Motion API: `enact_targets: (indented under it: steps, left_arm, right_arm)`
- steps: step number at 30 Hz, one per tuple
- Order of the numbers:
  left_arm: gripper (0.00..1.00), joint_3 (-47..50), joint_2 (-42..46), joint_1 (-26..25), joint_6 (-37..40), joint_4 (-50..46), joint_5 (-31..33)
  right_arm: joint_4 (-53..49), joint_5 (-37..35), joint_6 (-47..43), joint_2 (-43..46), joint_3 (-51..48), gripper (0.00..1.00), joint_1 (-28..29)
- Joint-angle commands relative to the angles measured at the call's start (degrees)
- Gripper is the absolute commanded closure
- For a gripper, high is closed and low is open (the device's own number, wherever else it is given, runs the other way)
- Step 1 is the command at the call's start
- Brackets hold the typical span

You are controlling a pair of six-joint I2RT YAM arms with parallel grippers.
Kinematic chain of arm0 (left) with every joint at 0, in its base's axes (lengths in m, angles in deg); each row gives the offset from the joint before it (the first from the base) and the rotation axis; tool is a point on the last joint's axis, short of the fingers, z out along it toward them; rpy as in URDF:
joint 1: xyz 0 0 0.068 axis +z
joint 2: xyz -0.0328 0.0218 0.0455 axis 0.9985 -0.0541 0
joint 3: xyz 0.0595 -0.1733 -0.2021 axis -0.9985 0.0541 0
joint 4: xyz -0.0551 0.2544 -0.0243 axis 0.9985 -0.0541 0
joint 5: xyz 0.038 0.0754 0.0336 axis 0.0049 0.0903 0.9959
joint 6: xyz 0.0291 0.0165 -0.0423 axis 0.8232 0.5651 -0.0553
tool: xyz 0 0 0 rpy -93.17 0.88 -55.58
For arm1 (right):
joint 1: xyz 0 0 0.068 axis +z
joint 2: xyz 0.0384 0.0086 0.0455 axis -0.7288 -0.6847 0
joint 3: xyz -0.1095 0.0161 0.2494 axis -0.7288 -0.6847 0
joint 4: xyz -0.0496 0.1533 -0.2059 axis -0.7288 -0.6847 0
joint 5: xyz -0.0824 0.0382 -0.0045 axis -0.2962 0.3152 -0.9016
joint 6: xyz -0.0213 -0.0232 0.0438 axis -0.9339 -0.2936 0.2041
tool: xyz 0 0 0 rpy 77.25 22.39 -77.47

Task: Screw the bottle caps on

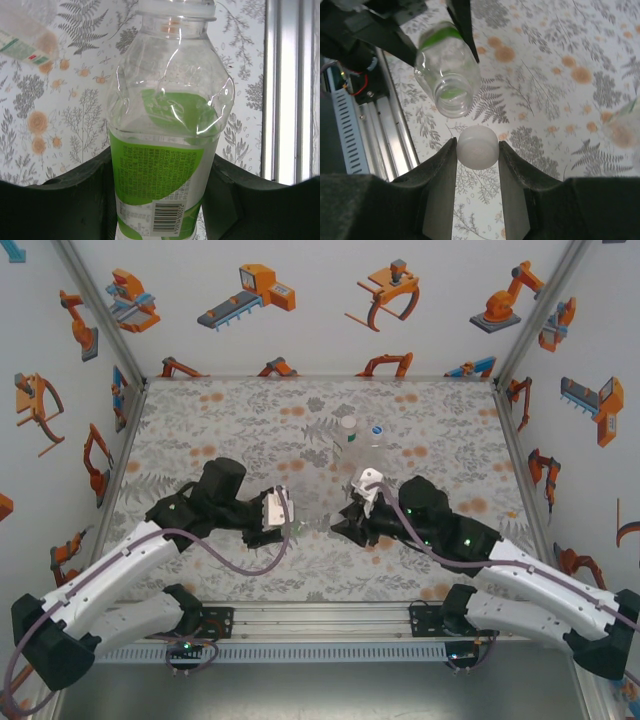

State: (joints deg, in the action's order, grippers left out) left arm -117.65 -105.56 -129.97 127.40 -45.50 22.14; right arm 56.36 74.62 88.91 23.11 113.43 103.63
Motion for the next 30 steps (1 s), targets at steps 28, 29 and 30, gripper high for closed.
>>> enact_targets:
  steps: [28,29,30]
  left_arm:
    - [1.0,-1.2,0.1,-1.5,-1.0,-0.6,-3.9]
    - [1.0,-1.3,0.0,-1.4,-1.2,-0.6,-4.1]
    - [1.0,-1.3,-0.1,-1.4,-1.3,-0.6,-4.3]
  right_arm:
    - [9.2,14.4,-9.8,-5.0,-1.6,0.83,0.4]
    - [8.8,13.9,-10.2,-5.1,-1.5,0.84,0.4]
    - [8.4,13.2,-10.7,-5.1,-1.4,0.85,0.3]
